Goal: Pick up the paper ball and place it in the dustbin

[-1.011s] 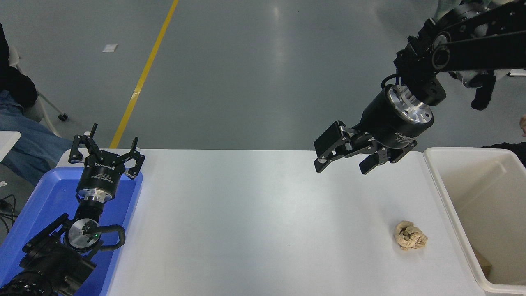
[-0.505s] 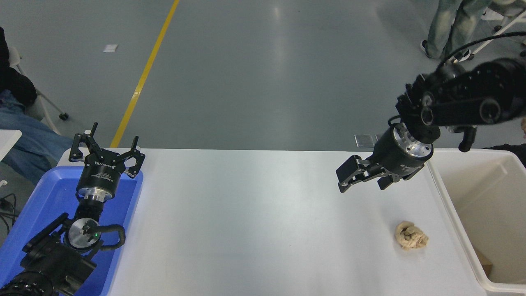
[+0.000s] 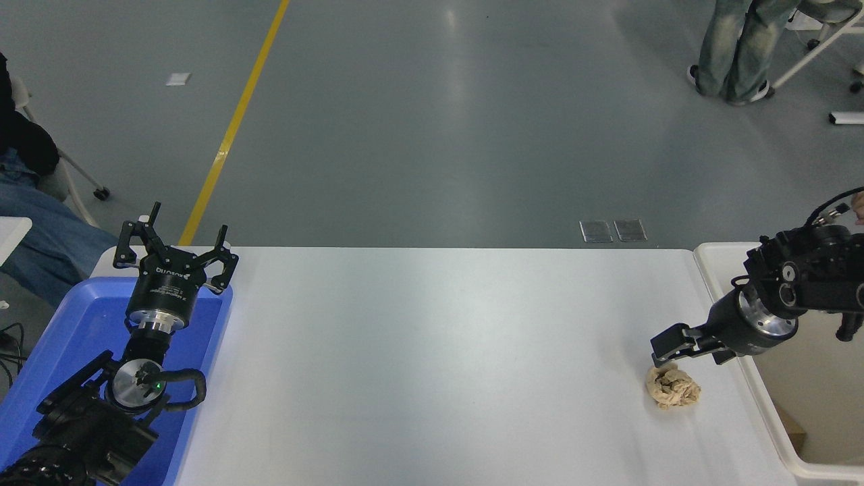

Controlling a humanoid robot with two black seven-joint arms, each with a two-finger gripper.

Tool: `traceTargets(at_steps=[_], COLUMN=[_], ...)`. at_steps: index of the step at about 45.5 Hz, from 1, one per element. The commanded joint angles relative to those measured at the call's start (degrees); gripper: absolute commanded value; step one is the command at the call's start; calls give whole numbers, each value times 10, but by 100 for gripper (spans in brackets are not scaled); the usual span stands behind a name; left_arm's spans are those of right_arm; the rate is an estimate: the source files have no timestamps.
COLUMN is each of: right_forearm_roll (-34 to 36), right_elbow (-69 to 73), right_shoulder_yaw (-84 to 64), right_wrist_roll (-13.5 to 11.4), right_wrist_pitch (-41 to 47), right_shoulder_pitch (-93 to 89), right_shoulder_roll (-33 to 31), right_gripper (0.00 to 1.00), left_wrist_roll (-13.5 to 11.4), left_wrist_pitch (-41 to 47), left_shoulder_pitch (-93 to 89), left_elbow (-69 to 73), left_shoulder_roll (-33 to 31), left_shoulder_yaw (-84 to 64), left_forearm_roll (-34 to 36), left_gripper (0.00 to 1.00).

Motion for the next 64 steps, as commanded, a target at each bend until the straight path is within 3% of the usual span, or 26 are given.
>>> traceTargets(at_steps=[1,6,11,14,17,21,26,27,28,37,43,54,60,64], right_forearm_roll=[-19,-19,-19,-19,-19,-19,-19,-19,-19,-27,-40,-38,-24,11], right_elbow=[-74,-107,-122,-128,-140,-155,-163,-165,-166,-159,-103,97,199,248], right_shoulder_yaw=[59,82,101,110,119,131,133,133,133,124,71,-68,-161,-224], right_wrist_roll=[0,0,-1,0,0,0,-1,-2,-2,2,4,5,12,32], right_wrist_pitch=[-36,-54,-61,-65,-74,-89,-95,-95,-95,-91,-90,-33,23,77], right_shoulder_pitch=[-111,-146,-169,-181,-194,-213,-220,-220,-220,-192,-115,162,345,471], right_shoulder_roll=[10,22,33,40,49,60,75,76,76,67,16,-95,-104,-91], right_gripper=[100,100,93,76,67,38,17,5,0,0,0,0,0,0], left_wrist_roll=[0,0,0,0,0,0,0,0,0,0,1,0,1,1], left_wrist_pitch=[0,0,0,0,0,0,0,0,0,0,0,0,0,-1], left_shoulder_pitch=[0,0,0,0,0,0,0,0,0,0,0,0,0,0], left_elbow=[0,0,0,0,0,0,0,0,-1,0,0,0,-1,-1], left_shoulder_roll=[0,0,0,0,0,0,0,0,0,0,0,0,0,0], left_shoulder_yaw=[0,0,0,0,0,0,0,0,0,0,0,0,0,0], left_forearm_roll=[0,0,0,0,0,0,0,0,0,0,0,0,0,0], left_gripper=[100,100,100,100,100,100,100,100,100,100,100,100,100,100])
